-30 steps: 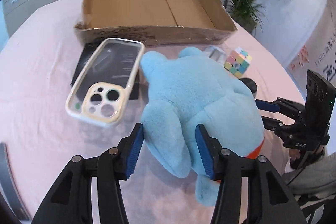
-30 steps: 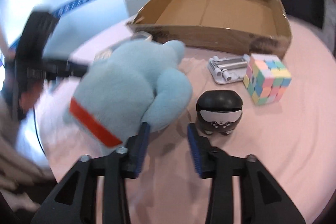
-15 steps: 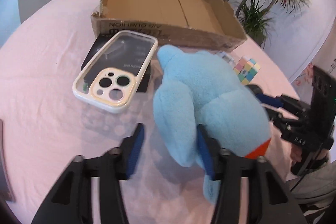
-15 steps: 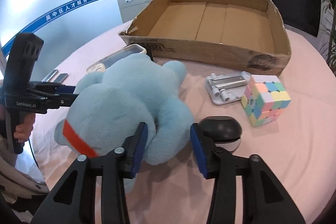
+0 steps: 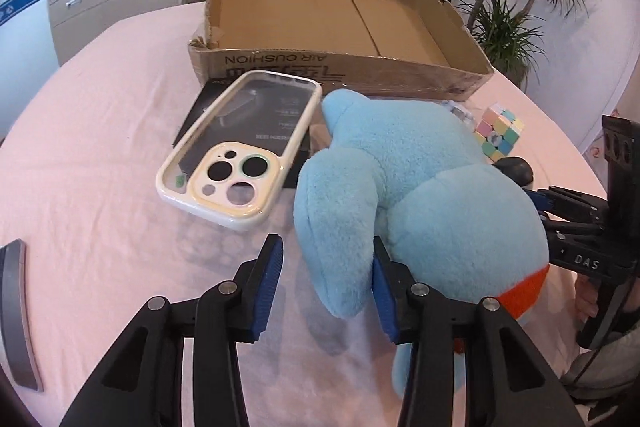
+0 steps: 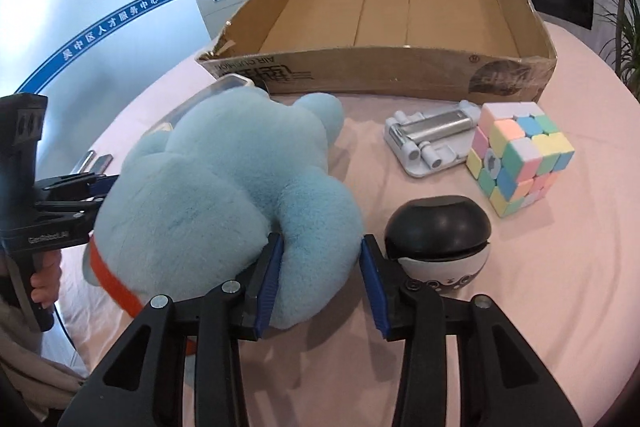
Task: Organize objects
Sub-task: 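Move the left gripper to the blue plush toy and close on it, then lift the blue plush toy with the left gripper toward the box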
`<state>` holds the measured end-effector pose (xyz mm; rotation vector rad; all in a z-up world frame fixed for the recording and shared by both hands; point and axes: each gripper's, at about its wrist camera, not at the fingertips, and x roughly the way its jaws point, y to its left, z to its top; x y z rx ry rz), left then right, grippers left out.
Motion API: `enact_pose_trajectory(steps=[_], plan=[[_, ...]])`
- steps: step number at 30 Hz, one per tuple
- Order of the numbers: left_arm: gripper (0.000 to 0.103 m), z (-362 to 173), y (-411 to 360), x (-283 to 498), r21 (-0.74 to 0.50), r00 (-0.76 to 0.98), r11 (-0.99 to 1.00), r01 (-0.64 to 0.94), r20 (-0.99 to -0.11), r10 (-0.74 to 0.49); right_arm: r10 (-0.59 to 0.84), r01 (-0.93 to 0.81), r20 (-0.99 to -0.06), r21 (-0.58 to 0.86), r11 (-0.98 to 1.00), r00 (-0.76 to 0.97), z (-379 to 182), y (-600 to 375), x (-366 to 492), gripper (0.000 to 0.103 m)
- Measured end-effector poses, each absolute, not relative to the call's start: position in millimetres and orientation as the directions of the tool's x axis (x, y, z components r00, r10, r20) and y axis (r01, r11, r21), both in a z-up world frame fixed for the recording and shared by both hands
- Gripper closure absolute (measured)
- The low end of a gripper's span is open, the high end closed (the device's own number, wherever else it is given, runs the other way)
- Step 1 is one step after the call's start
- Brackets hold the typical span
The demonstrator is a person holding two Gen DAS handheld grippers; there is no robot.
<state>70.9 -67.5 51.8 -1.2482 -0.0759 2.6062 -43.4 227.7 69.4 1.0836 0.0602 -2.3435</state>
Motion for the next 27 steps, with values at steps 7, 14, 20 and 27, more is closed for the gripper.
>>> enact_pose_trajectory(steps=[7,14,20,27], plan=[[0.053,59,-61,81,-0.066,-0.677,-0.981,-0.182,-0.715,0.174,-0.455,0.483,-0.719,0.190,-0.855,-0.524,68,223,-39,0.070],[0.071,61,-57,82,-0.051,-0.701,-0.981,-0.190,-0.692,0.172,-0.455,0.455,-0.732,0.221,-0.863,-0.507,64,225,-42,0.069],[0.077,59,-52,85,-0.034,-0.697,-0.980,-0.197,-0.698,0.164,-0.480,0.468,-0.714,0.238,-0.851,-0.509,66,222,-38,0.074],[0.077,63,-50,90,-0.035,-0.711,-0.980,-0.196,-0.683,0.166,-0.489,0.493,-0.680,0.211,-0.844,-0.546,78,222,-28,0.076]])
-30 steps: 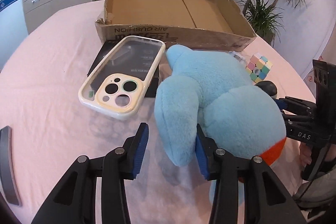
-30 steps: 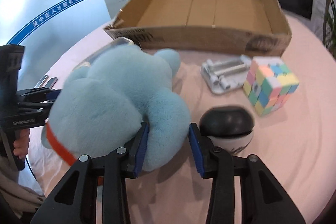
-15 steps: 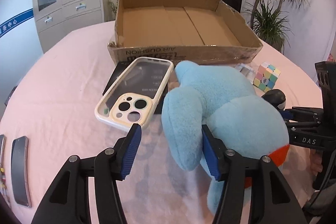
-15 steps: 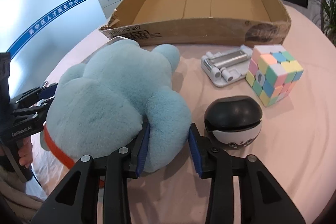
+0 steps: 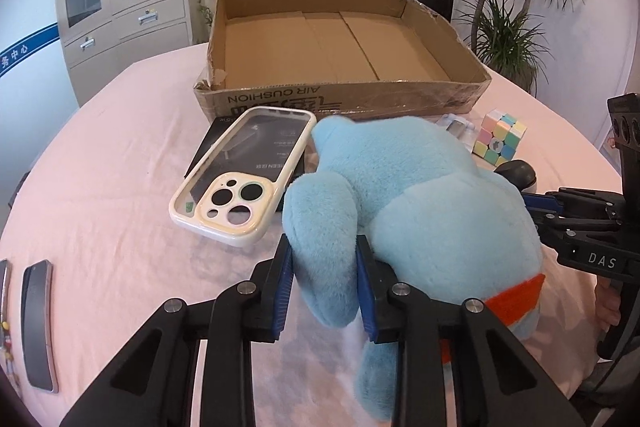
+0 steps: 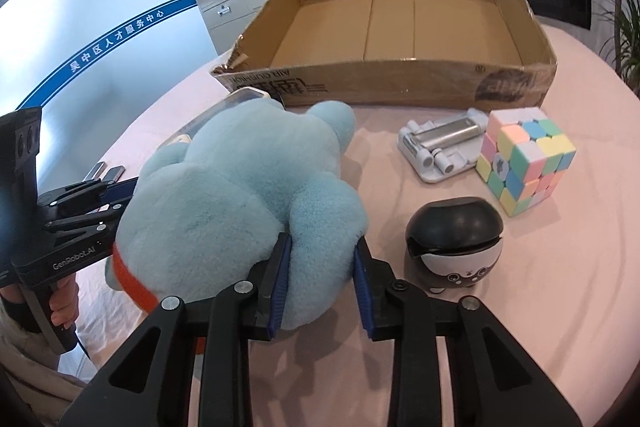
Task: Organize objects
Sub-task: 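Lift the blue plush toy with the left gripper toward the box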
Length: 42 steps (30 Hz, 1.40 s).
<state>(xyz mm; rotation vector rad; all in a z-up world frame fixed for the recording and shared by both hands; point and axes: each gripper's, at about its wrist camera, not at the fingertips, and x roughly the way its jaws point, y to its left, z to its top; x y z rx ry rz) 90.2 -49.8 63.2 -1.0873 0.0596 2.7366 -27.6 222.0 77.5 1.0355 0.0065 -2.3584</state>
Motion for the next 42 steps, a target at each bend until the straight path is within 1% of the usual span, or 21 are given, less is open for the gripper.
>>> enact_pose_trajectory(steps=[8,11,13,15,19,22,23,25,27,35,42], plan=[[0.077,75,-45,99,-0.037,-0.737,-0.976,-0.215,-0.649,0.187,-0.490,0.496,-0.649,0.194,-0.846,-0.582,88,228,-20,0.077],[0.077,68,-44,95,-0.039,-0.709,-0.975,-0.218,-0.681,0.186,-0.485,0.494,-0.659,0.193,-0.848,-0.574,87,229,-20,0.077],[0.077,61,-45,93,-0.035,-0.696,-0.977,-0.212,-0.696,0.176,-0.477,0.479,-0.680,0.207,-0.853,-0.556,82,230,-25,0.074],[0.072,59,-49,91,-0.052,-0.684,-0.978,-0.201,-0.708,0.178,-0.475,0.459,-0.691,0.229,-0.859,-0.544,76,232,-29,0.071],[0.071,54,-51,85,-0.075,-0.672,-0.977,-0.200,-0.716,0.192,-0.475,0.451,-0.714,0.246,-0.858,-0.514,69,230,-36,0.069],[0.073,51,-51,84,-0.095,-0.674,-0.972,-0.215,-0.706,0.218,-0.493,0.445,-0.712,0.277,-0.852,-0.500,63,232,-39,0.069],[0.075,50,-52,84,-0.108,-0.674,-0.970,-0.219,-0.702,0.231,-0.504,0.441,-0.714,0.297,-0.847,-0.487,60,233,-41,0.070],[0.077,49,-55,82,-0.143,-0.670,-0.965,-0.219,-0.697,0.255,-0.533,0.443,-0.708,0.336,-0.832,-0.464,56,236,-43,0.073],[0.078,48,-56,83,-0.149,-0.672,-0.966,-0.213,-0.695,0.256,-0.536,0.444,-0.699,0.336,-0.830,-0.473,58,236,-41,0.076],[0.078,66,-54,93,-0.121,-0.708,-0.970,-0.209,-0.665,0.236,-0.496,0.477,-0.663,0.231,-0.848,-0.561,81,228,-22,0.078],[0.078,89,-47,93,-0.095,-0.741,-0.968,-0.232,-0.628,0.240,-0.490,0.477,-0.626,0.206,-0.854,-0.607,101,234,-17,0.078]])
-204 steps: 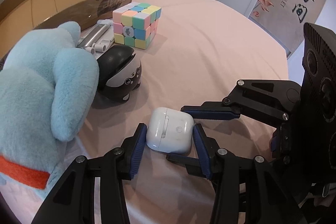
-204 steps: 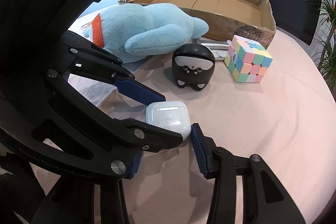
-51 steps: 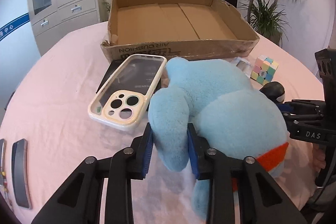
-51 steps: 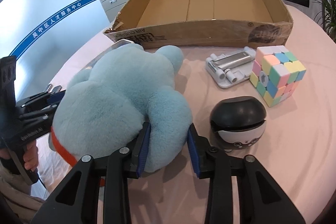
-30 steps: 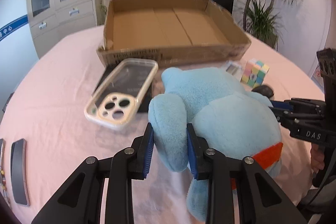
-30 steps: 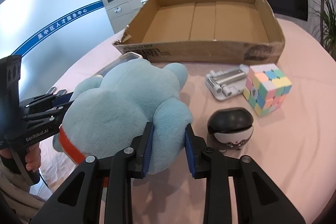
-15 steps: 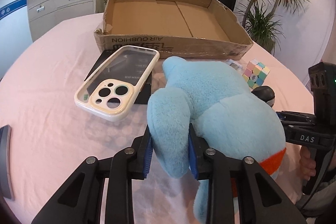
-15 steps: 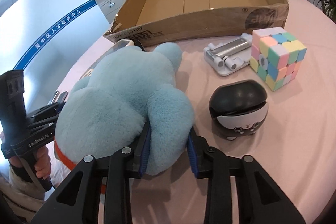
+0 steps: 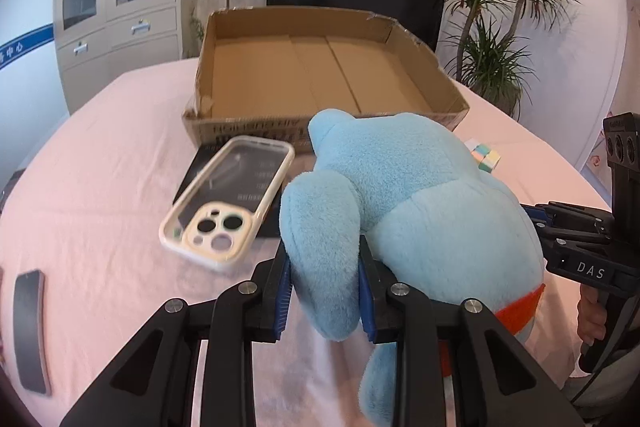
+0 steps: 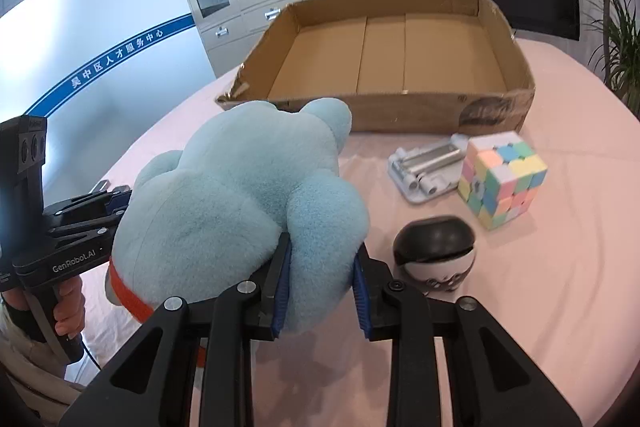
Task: Organize objects
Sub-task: 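Lift the blue plush toy with the left gripper toward the box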
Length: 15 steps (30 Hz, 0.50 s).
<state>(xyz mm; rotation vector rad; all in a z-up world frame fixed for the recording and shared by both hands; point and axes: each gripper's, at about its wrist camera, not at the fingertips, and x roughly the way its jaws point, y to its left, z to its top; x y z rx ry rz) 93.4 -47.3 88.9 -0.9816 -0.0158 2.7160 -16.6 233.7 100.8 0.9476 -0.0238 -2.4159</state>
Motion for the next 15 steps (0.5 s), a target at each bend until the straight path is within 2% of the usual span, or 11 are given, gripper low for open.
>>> enact_pose_trajectory(steps=[15], plan=[[0.078,154,-27,56,-0.036,-0.814,-0.960,-0.279,-0.521,0.256,-0.462,0.463,-0.519,0.138,-0.876,-0.720,161,246,-42,0.078]])
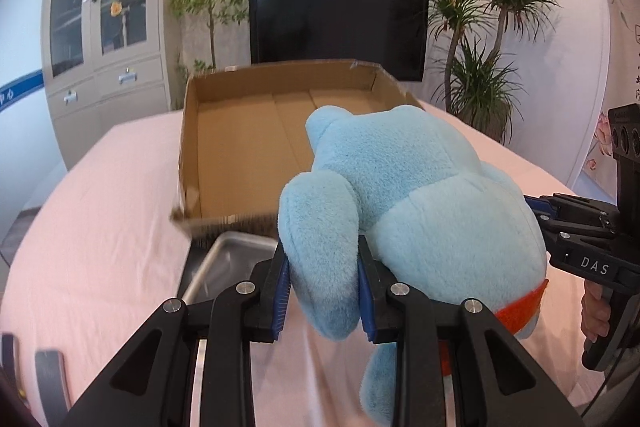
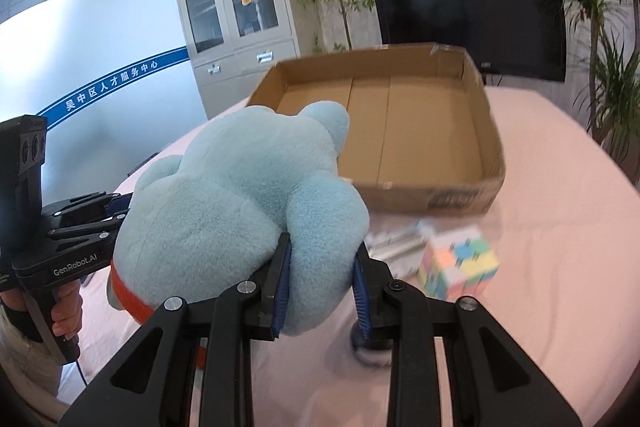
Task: Organize objects
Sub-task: 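Lift the blue plush toy with the left gripper toward the box, then lower the plush toy into the box and open the left gripper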
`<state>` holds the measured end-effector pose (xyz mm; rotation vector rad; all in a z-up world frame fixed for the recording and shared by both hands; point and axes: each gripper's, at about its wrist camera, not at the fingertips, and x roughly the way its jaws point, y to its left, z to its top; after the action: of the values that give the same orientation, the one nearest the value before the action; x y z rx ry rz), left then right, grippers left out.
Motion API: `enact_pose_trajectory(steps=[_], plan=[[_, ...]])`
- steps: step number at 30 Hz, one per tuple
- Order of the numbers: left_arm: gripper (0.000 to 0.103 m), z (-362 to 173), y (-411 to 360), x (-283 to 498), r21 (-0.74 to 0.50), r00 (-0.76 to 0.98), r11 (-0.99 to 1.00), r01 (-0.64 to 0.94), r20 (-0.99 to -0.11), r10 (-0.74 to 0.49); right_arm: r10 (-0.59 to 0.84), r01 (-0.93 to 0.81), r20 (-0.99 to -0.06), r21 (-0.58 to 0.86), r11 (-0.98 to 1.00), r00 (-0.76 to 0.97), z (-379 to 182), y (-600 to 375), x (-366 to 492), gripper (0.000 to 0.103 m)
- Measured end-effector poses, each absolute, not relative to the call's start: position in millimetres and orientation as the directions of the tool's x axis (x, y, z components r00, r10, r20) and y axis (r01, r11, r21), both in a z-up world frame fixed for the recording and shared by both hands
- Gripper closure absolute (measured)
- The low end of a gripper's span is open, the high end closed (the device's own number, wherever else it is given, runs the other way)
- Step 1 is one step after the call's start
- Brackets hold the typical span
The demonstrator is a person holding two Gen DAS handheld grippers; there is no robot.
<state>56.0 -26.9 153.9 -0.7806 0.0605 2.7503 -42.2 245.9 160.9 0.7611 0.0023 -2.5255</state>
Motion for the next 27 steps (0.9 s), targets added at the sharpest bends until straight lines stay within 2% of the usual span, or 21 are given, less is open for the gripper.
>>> enact_pose_trajectory(steps=[13,27], plan=[[0.078,217,-13,-36,-0.010,-0.858,-0.948,-0.319,-0.421,0.293,-0.427,0.434,-0.400,0.079,-0.898,-0.811,221,250,-102,0.078],[0.078,235,-14,-160,0.034,-0.865,-0.952,-0.303,-0.429,0.260,-0.402,0.431,-0.388,0.012,-0.902,-0.829,239,227,-196,0.078]])
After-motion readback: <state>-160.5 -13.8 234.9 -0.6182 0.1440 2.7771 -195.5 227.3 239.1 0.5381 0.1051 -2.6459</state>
